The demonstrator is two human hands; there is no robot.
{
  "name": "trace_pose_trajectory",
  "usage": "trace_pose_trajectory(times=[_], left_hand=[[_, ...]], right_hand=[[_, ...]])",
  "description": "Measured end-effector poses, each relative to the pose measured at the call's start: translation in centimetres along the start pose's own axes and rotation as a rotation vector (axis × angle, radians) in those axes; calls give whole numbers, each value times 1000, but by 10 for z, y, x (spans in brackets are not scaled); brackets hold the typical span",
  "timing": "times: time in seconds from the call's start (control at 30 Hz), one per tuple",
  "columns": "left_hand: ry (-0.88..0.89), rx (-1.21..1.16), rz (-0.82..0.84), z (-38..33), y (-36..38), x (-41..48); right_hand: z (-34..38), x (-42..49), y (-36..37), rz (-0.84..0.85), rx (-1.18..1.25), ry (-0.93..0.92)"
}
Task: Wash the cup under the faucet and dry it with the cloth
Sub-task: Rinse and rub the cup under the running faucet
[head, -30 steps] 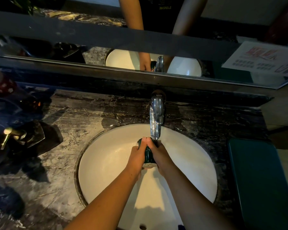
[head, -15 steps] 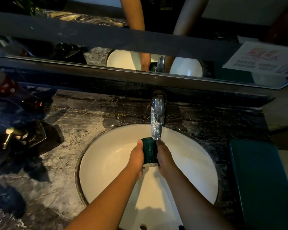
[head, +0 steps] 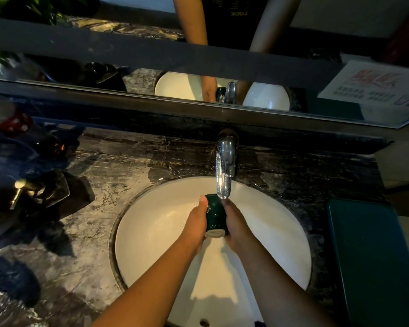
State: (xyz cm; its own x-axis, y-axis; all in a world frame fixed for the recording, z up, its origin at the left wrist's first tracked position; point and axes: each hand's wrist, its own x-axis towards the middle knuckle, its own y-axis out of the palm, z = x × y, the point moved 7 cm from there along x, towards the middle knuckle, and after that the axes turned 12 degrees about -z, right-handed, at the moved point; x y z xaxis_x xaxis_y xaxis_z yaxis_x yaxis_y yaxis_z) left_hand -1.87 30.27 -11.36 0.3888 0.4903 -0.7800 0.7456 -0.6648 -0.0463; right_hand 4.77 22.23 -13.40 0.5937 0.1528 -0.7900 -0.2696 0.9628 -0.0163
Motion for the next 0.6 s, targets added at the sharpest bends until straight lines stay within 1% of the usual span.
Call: trace_pose_trajectory(times=[0.1,0.2,0.3,0.4,0.47,0.6], left_hand=[[21,2,33,1,3,-3],[75,71,62,-3,0,-5],[15,30,114,-1,-7,-4],[-38,-56,124,1,-16,-1],[-76,-162,105,2,-21,2],[-137,-364,71,0,-24,3]], right_hand=[[-1,-2,-2,-8,57,49],[2,-4,-4,-19,39,47],[7,-6,-9,-38,5,53],[8,-5,-16,-63,24,47],[6,-3,-19,-78,108,43],[5,-8,-18,-47,267,25]])
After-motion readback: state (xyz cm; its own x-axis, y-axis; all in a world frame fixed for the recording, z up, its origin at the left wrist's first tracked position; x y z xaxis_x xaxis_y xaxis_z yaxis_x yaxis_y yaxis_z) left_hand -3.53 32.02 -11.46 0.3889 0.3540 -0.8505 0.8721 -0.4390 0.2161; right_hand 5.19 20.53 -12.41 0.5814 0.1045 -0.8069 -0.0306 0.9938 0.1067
